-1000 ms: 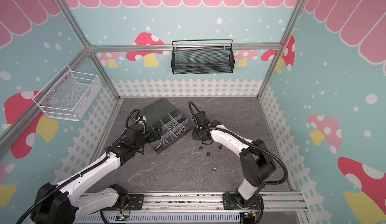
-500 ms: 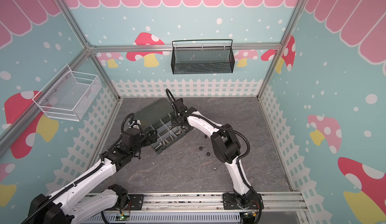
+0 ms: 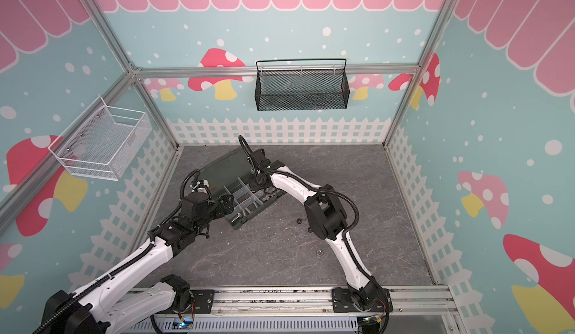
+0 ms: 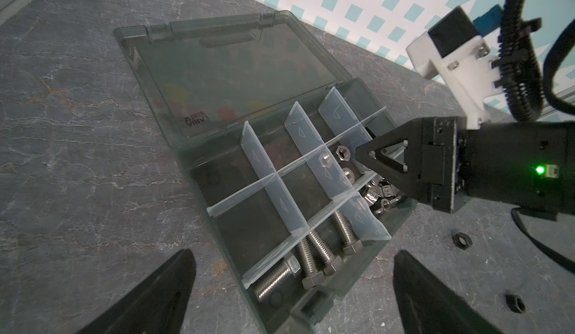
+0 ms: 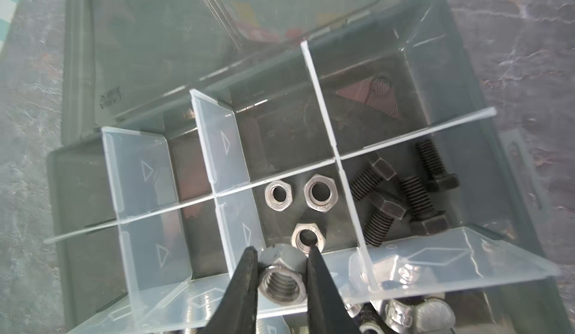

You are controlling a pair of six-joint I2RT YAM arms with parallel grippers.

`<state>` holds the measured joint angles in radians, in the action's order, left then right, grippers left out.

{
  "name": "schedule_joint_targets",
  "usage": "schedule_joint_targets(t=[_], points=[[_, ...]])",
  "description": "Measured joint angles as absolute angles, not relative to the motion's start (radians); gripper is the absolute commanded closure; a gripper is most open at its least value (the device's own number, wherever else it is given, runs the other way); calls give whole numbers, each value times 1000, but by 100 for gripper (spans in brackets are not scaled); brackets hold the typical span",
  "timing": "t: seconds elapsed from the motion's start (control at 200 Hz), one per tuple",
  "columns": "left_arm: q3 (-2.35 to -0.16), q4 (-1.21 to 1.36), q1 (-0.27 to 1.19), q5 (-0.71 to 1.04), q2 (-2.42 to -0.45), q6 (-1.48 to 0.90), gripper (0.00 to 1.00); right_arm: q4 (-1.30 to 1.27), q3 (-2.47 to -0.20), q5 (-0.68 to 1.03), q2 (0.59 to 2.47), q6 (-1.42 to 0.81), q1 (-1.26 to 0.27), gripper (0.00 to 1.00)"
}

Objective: Sort the screws and nuts into containers
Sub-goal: 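Open the right gripper to drop the silver nut into the compartment, then move the right gripper back over the dark nuts on the table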

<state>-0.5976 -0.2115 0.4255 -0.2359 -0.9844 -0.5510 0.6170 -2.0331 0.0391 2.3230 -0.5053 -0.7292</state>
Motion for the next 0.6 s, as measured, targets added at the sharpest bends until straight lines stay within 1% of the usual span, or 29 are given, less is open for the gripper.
schedule_joint_targets(t=[0.16, 0.335, 0.425, 0.6], points=[[-597, -212, 426, -236, -984, -551, 0, 624, -2037, 38, 2335, -505, -729, 71], [-597, -212, 424, -236, -984, -554, 0, 628, -2042, 36, 2335, -501, -729, 56], [-597, -212, 422, -236, -984, -554, 0, 628, -2044, 35, 2335, -500, -729, 51], [-597, -212, 420, -236, -985, -554, 0, 636, -2053, 34, 2335, -502, -729, 49]])
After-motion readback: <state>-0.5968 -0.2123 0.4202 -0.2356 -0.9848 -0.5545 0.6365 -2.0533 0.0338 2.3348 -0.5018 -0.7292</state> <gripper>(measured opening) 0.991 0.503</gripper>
